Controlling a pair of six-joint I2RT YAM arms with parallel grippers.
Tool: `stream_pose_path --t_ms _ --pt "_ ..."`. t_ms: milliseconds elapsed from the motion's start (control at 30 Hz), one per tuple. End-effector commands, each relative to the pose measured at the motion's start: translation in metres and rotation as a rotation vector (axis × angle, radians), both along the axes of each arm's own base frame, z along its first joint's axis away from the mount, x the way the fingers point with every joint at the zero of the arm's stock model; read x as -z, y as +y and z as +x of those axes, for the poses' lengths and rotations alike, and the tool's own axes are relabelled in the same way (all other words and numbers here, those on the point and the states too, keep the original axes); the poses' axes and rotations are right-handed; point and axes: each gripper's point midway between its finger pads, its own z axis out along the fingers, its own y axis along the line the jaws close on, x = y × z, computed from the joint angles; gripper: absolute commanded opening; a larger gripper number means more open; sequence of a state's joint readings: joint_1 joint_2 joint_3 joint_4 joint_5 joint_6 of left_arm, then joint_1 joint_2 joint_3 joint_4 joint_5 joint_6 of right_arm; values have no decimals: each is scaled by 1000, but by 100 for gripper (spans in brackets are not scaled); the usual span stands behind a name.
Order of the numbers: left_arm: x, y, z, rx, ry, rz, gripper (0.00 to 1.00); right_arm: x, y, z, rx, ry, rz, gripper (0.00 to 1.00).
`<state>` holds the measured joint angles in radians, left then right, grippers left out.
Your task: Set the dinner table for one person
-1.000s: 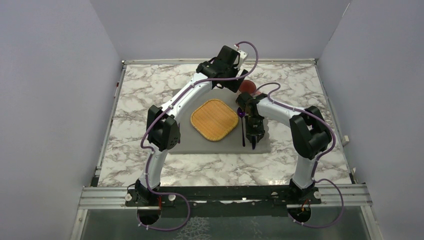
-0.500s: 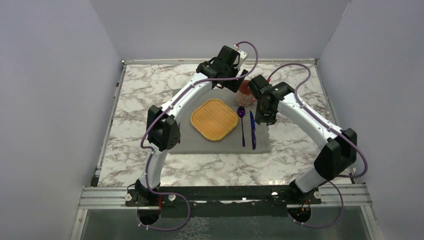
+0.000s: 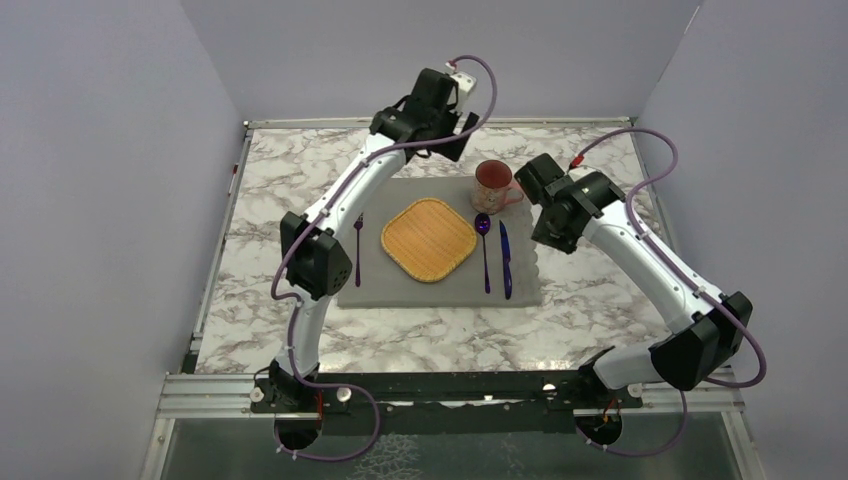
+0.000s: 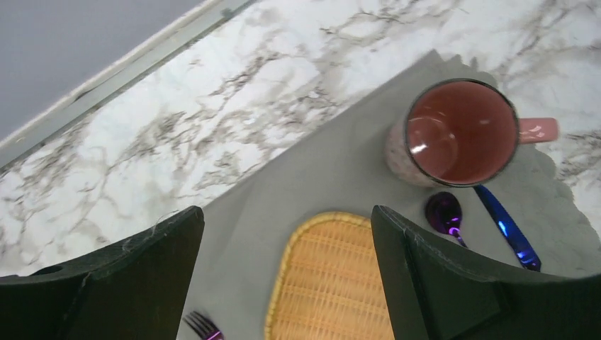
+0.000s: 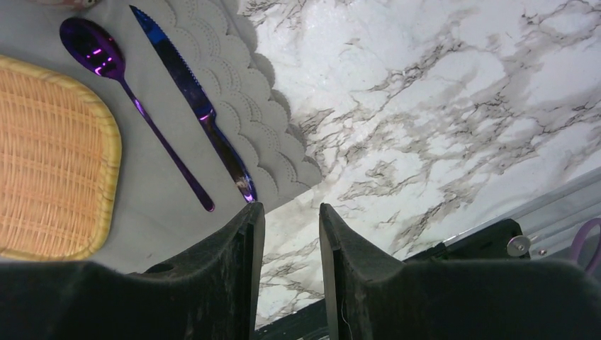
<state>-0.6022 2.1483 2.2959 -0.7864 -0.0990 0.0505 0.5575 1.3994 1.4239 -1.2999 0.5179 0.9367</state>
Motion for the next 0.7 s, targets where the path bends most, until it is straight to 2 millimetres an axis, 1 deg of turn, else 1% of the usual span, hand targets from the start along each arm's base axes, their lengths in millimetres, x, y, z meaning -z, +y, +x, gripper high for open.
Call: stream_pose_path --t_ms 0,100,167,267,300,333,367,533,567,633,667 --pt "-50 79 28 -160 -104 -5 91 5 -9 -5 59 4 -40 39" --pt "-53 126 39 -241 -116 46 91 3 -7 0 33 -21 -37 39" --pt "-57 157 44 -284 -128 80 91 -3 -6 5 3 -48 -38 39" --pt "-60 201 47 -346 -129 110 91 -13 -3 16 -37 -95 -40 39" --pt "-59 210 46 -358 -124 111 91 -15 -2 19 -48 -105 -42 41" --pt "-57 217 44 -368 -115 111 91 -17 0 22 -51 -113 -41 49" --pt "-57 223 40 -372 -109 104 91 -18 1 24 -56 -120 -40 51" --pt "-43 239 19 -390 -64 59 91 -19 12 39 -93 -137 -31 53" --pt "-38 240 15 -386 -52 47 91 -18 14 42 -103 -138 -32 59" --pt "-26 243 8 -380 -18 34 91 -16 19 49 -127 -135 -37 61" --pt "-21 241 5 -364 1 21 91 -16 21 53 -135 -136 -39 65"
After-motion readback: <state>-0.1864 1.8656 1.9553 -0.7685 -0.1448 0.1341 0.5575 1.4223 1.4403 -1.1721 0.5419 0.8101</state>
